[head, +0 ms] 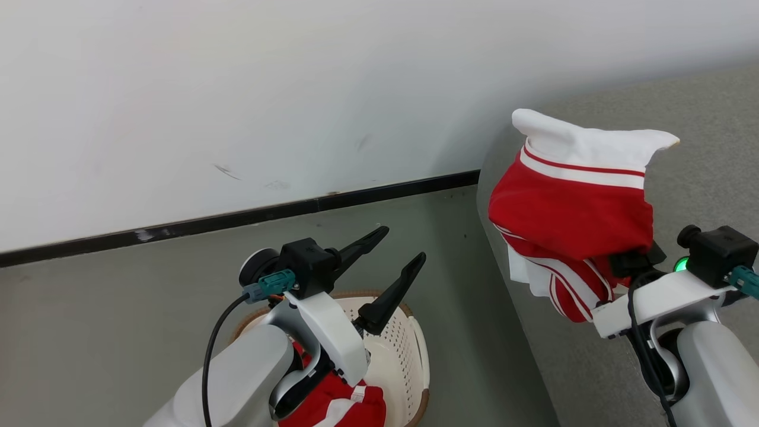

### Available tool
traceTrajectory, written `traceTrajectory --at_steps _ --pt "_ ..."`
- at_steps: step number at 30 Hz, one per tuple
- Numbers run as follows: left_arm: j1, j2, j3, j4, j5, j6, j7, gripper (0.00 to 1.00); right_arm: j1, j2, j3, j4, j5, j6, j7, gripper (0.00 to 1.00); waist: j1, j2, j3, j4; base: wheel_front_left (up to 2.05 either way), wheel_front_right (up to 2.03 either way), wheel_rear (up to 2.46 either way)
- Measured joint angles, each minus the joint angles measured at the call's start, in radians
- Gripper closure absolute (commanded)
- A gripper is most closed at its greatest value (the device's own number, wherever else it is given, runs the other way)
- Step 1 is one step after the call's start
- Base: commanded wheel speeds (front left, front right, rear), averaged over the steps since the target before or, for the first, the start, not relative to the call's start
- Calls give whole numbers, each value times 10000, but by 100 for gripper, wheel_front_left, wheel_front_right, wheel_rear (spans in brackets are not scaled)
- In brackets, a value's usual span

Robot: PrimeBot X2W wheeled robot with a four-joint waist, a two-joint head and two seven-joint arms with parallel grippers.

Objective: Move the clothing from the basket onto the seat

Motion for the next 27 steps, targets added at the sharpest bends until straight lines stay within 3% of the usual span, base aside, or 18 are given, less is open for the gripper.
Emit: traceTrajectory --at_steps 15,27 --pt "-6 88 -339 -270 82 -88 -13 0 669 247 -1012 -775 -180 0 -2 100 -1 0 232 -1133 0 0 0" --pt "-9 339 -395 -360 109 -90 -21 0 1051 454 -1227 -1093 -180 0 0 100 0 0 419 -2030 0 0 0"
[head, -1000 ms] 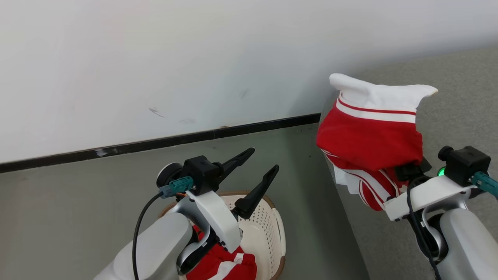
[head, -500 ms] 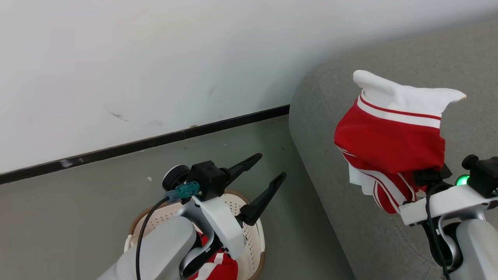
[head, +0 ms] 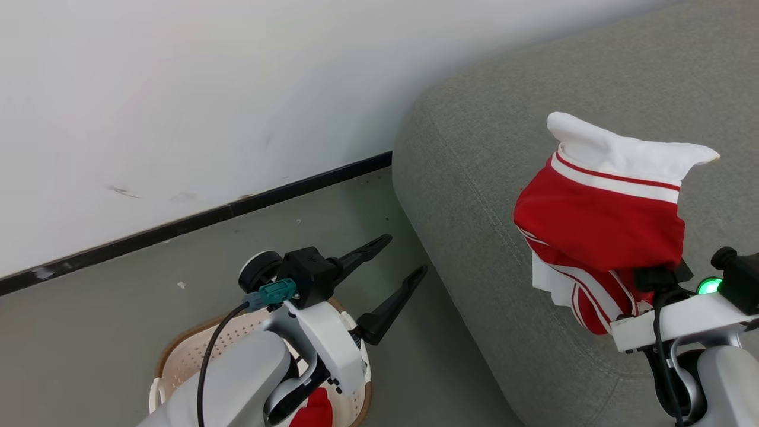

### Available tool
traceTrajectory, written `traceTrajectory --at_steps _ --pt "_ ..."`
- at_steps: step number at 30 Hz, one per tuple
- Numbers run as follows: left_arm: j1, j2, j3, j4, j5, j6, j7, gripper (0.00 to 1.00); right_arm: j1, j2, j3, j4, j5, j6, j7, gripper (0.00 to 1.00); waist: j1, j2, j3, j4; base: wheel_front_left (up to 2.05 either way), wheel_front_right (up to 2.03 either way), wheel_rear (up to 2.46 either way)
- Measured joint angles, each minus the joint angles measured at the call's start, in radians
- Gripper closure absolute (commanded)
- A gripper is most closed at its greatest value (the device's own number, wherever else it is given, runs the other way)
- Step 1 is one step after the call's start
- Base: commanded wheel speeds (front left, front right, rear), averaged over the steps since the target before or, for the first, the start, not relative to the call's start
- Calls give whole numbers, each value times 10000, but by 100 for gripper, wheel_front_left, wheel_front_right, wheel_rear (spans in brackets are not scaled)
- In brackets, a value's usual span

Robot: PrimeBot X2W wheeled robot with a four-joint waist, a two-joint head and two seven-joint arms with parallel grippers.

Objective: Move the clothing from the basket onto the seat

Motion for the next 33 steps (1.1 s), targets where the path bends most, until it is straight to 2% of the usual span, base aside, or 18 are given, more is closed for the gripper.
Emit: traceTrajectory --at_steps 16,33 --pt "0 355 105 -165 111 4 -159 0 -64 36 290 -128 2 0 -2 100 0 0 198 -859 0 0 0" --pt "0 516 98 -485 186 75 -155 0 -961 -658 -186 50 240 0 -2 100 0 0 416 -1086 0 0 0"
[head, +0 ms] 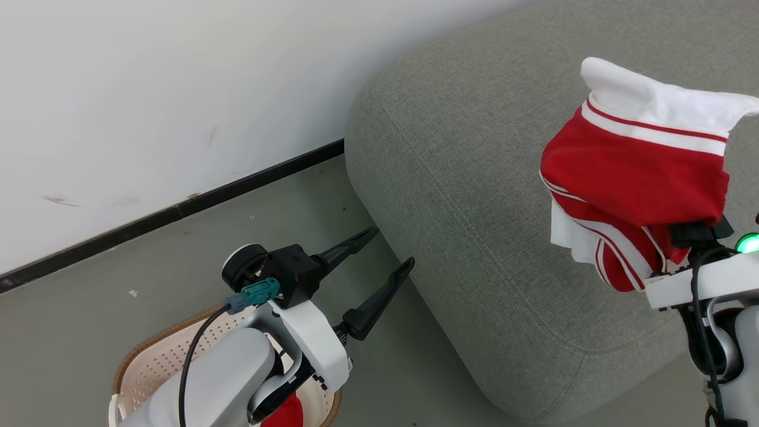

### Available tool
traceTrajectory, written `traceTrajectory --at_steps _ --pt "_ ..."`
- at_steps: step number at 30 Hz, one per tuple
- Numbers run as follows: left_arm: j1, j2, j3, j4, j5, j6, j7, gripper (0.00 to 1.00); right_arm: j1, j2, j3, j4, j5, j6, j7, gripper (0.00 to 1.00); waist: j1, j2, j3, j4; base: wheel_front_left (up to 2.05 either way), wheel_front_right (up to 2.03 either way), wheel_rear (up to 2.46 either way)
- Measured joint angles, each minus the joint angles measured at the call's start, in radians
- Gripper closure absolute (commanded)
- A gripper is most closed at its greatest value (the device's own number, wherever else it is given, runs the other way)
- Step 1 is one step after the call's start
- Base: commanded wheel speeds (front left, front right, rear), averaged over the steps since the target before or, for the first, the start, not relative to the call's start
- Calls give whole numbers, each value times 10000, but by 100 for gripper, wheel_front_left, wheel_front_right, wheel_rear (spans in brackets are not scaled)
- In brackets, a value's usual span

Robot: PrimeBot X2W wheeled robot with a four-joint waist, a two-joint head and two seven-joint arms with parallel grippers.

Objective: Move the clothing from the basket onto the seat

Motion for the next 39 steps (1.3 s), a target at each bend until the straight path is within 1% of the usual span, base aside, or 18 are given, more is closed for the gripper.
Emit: traceTrajectory --at_steps 9,16,23,29,33,39 --pt "1 71 -17 -169 44 0 100 0 -639 -430 -242 253 489 0 0 100 0 0 188 82 0 0 0" --pt "1 159 -17 -349 44 25 270 0 -1033 -961 -337 1020 594 0 0 100 0 0 414 176 0 0 0" --pt "-6 408 -6 -606 44 33 454 0 -1602 -1308 -466 1793 882 0 0 100 0 0 712 314 0 0 0" --pt "-22 525 -4 -882 44 119 717 0 -2194 -1584 -274 2625 1108 0 2 100 0 0 1034 460 0 0 0" --pt "-41 675 0 -1072 44 132 880 0 -2705 -1732 -178 2999 1290 0 2 100 0 0 1289 562 0 0 0" --pt "-73 754 19 -1342 44 209 1032 0 -3426 -1937 -169 3409 1365 0 12 100 0 0 1643 689 0 0 0"
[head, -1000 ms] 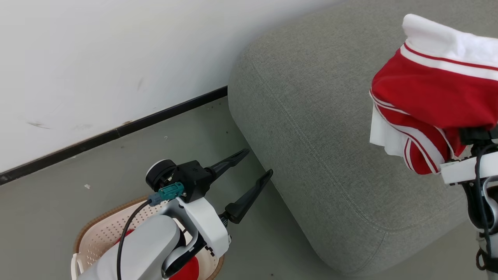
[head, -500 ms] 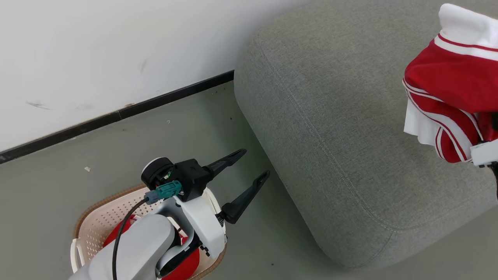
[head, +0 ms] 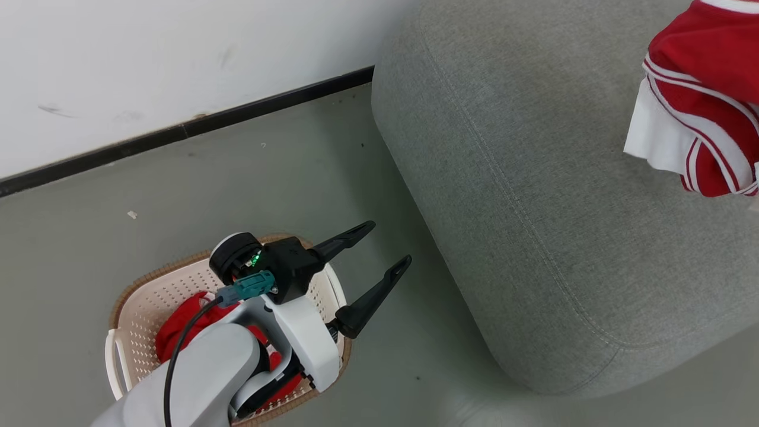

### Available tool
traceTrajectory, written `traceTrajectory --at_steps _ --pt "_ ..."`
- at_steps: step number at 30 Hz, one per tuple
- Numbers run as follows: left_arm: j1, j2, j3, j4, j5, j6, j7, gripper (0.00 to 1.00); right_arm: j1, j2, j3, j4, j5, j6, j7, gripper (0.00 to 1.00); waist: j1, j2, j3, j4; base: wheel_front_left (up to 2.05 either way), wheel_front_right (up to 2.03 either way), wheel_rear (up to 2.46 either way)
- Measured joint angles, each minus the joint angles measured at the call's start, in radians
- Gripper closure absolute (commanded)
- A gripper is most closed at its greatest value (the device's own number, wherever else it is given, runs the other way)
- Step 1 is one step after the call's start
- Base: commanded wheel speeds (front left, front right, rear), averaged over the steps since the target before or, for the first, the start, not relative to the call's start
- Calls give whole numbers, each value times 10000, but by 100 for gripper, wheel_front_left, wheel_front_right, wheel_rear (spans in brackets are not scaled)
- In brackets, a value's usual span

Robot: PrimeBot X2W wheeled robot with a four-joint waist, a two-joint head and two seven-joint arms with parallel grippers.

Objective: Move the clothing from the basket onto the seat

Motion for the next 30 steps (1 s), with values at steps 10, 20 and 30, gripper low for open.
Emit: traceTrajectory --at_steps 10,20,30 --pt "-322 278 52 -740 119 86 236 0 -1068 -90 -161 709 6 0 2 100 0 0 877 281 0 0 0" --pt "-643 550 165 -1319 284 88 470 0 -2064 -196 -608 1108 -67 2 0 100 0 0 1700 506 0 0 0" --pt "-1038 771 244 -1912 474 86 556 0 -2148 -201 -690 1816 -209 2 -8 100 0 0 2448 712 0 0 0"
